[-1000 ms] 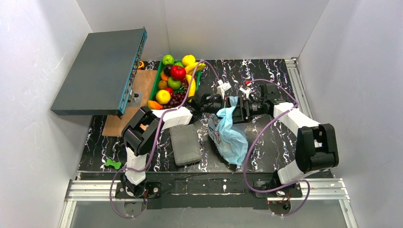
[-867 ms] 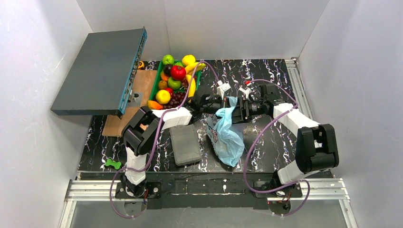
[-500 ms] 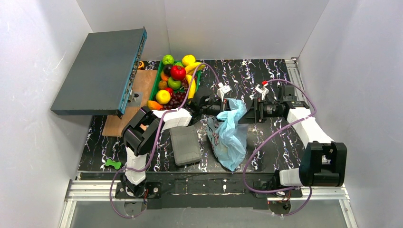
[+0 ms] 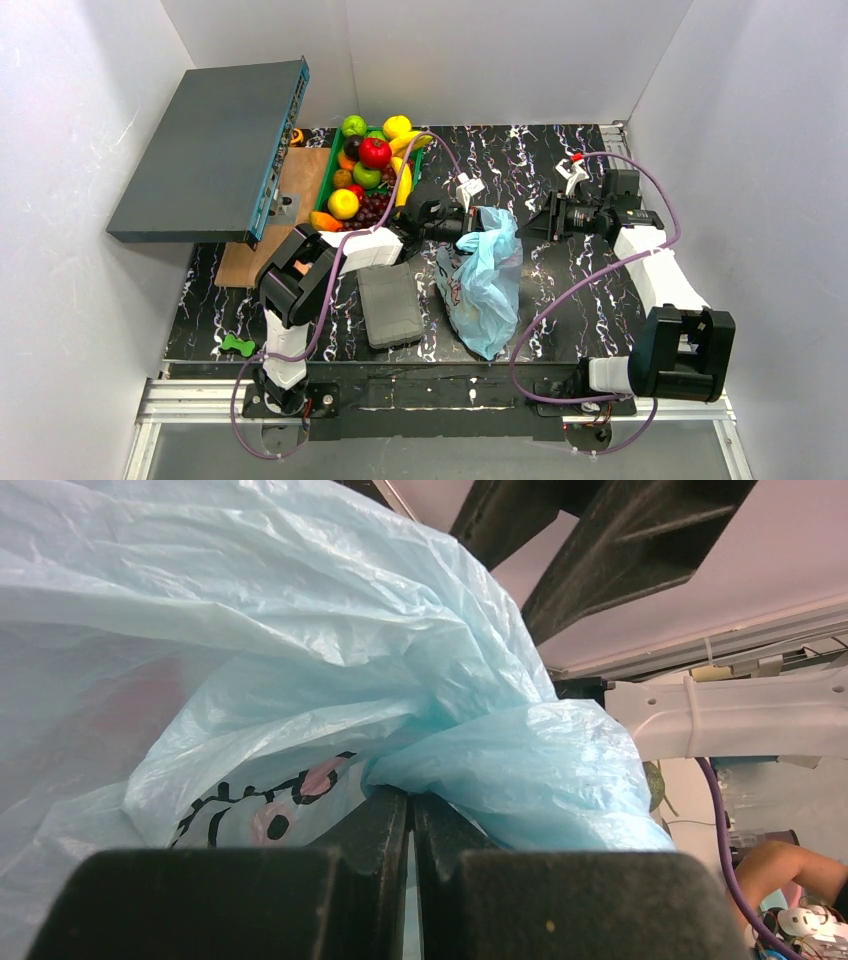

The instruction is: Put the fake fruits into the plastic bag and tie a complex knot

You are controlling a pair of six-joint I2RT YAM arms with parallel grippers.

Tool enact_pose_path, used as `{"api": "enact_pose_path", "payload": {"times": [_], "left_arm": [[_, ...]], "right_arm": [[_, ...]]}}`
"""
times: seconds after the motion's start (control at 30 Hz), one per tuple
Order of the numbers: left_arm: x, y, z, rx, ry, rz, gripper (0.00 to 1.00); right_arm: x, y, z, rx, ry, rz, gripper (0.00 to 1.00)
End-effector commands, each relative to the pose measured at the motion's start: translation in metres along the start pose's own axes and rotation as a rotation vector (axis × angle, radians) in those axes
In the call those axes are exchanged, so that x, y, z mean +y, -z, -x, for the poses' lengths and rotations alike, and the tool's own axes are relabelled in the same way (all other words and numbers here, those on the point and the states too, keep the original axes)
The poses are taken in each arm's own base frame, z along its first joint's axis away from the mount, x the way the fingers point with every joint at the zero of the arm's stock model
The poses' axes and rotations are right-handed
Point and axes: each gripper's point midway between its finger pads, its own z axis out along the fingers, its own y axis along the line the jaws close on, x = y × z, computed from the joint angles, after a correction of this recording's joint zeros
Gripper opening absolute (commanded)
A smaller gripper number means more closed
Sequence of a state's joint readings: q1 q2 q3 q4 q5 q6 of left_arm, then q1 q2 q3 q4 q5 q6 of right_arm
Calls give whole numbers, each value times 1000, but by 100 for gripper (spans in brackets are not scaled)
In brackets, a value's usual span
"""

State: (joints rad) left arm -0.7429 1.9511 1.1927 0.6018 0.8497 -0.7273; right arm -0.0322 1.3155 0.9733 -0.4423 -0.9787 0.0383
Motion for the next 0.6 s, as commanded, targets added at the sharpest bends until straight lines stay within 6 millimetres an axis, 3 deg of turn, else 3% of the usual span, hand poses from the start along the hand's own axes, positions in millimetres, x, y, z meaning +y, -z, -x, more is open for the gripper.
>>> {"api": "enact_pose_path", "payload": {"times": [0.0, 0.23, 0.57], "left_arm": [[-23, 6, 14, -25, -67, -46, 0], [-24, 5, 16, -27, -70, -49, 0], [-23, 7, 29, -55, -58, -36, 0]], "right_arm": [[-5, -6, 16, -36, 18, -13, 39], [-13, -24, -14, 48, 18, -10, 41], [7, -16, -47, 119, 28, 87, 51]]}}
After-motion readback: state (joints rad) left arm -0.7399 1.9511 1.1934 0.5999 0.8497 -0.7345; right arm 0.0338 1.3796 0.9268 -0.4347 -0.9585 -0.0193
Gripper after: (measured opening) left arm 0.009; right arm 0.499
